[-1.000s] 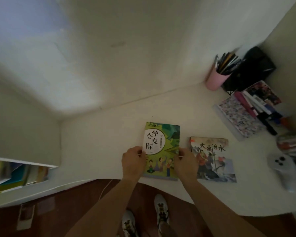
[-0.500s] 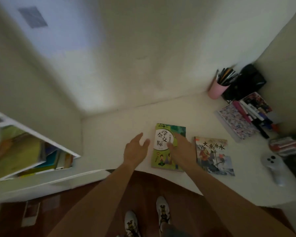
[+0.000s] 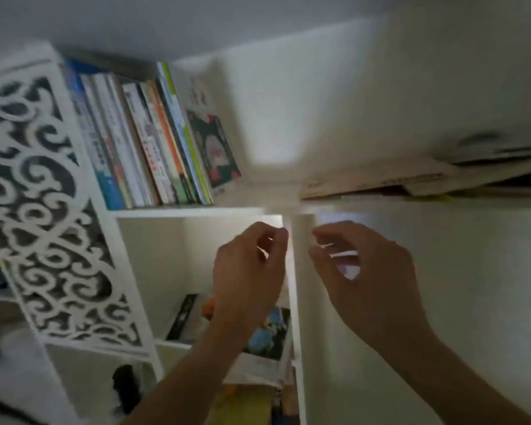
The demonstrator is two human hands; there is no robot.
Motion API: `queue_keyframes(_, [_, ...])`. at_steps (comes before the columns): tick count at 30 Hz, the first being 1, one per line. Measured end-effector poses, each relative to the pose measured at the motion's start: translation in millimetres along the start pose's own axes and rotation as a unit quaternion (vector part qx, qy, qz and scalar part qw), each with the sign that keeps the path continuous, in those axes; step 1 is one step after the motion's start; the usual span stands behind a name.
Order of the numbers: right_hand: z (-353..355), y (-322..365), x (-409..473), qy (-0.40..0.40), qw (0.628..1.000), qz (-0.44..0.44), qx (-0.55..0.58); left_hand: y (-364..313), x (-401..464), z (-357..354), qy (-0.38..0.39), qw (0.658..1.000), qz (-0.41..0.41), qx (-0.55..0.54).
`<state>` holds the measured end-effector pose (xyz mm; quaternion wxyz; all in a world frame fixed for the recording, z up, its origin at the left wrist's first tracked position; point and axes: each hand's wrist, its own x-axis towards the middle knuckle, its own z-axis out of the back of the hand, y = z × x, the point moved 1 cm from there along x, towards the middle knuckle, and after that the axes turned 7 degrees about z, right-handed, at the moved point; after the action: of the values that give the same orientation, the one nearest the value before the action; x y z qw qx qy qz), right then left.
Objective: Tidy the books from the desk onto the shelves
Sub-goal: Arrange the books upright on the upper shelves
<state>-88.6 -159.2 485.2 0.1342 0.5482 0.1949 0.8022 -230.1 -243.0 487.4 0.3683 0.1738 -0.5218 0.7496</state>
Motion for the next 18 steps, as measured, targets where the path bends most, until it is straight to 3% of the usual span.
queue_keyframes(5, [-35.5,57.1,98.1,0.041,0.996,0.071,0.018,4.0,82.7,65.0,-0.175,0.984,-0.019,0.025])
queue_keyframes(9, [-93.7,58.8,153.6,0.104,0.992,0.069,-0.026,28.4,145.9,62.2,-0.172,0.981,0.069,0.059])
queue_keyframes(18, [-175.6,33.6,218.9,0.139,0.989,-0.014,0.042,37.3,189.4,24.5,-0.203,0.975,0.008,0.088])
